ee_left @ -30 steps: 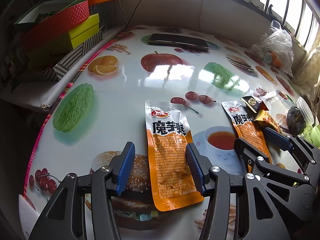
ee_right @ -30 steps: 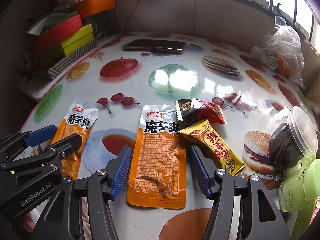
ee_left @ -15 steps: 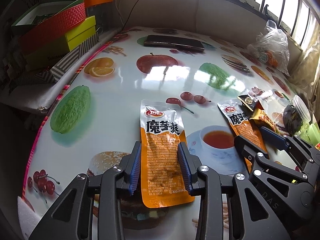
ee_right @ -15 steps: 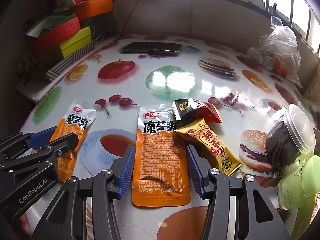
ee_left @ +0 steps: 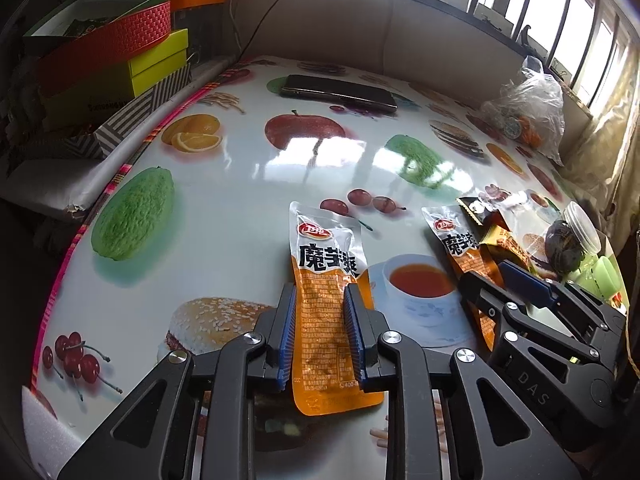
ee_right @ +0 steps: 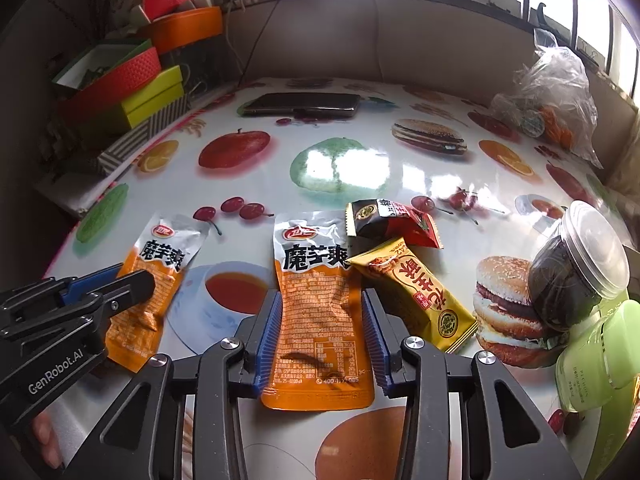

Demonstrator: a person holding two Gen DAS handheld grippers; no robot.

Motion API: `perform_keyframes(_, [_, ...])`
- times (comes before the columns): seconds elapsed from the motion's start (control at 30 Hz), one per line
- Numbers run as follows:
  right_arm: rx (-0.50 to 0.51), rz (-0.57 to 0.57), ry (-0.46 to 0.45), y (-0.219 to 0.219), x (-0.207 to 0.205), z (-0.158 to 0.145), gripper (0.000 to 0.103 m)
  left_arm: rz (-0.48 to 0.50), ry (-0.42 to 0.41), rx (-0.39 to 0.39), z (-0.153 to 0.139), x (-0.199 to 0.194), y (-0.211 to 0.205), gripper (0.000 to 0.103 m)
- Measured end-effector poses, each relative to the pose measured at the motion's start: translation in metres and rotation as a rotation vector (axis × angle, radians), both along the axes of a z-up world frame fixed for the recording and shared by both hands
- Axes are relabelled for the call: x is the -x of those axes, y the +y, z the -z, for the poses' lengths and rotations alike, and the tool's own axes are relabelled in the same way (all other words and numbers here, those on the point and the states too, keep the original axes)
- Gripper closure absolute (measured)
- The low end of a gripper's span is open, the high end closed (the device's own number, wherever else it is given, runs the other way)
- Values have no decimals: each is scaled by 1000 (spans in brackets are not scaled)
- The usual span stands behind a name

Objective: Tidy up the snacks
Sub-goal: 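Grasp the orange konjac packet with the left tool while the right grasps another, then lift the orange packet with the left tool while the right carries its packet toward the box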

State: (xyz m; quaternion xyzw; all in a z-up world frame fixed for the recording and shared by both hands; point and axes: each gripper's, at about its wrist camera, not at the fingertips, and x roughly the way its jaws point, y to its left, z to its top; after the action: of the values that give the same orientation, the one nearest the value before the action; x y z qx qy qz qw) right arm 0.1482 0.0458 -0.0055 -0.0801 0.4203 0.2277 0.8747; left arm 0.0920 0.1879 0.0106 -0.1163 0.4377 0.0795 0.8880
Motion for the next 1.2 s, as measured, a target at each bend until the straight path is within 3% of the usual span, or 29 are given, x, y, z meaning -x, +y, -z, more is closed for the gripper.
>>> perform_keyframes(0.17, [-7, 1, 2, -1, 2, -1, 66, -7, 21, -6, -1, -2, 0, 73])
perform_keyframes(0.27, [-14, 4, 4, -1, 2, -1, 66, 22, 35, -7, 2, -3, -4, 55])
perform_keyframes(0.37, [-19, 2, 6, -2, 2, -2, 67, 49, 25, 4, 0, -2, -10, 47])
perform_keyframes(0.7, [-34, 13, 14, -5, 2, -2, 67, 21, 76, -121, 5, -12, -23, 47])
perform_keyframes(0.9, [-40, 17, 16, -6, 2, -2, 67, 15, 64, -102, 3, -9, -18, 52])
perform_keyframes(1.0, [-45, 15, 17, -8, 2, -2, 67, 11, 47, -95, 0, -8, -19, 61])
perform_keyframes(1.2, [-53, 16, 18, -9, 4, -4, 67, 2, 40, -78, -2, -5, -19, 62])
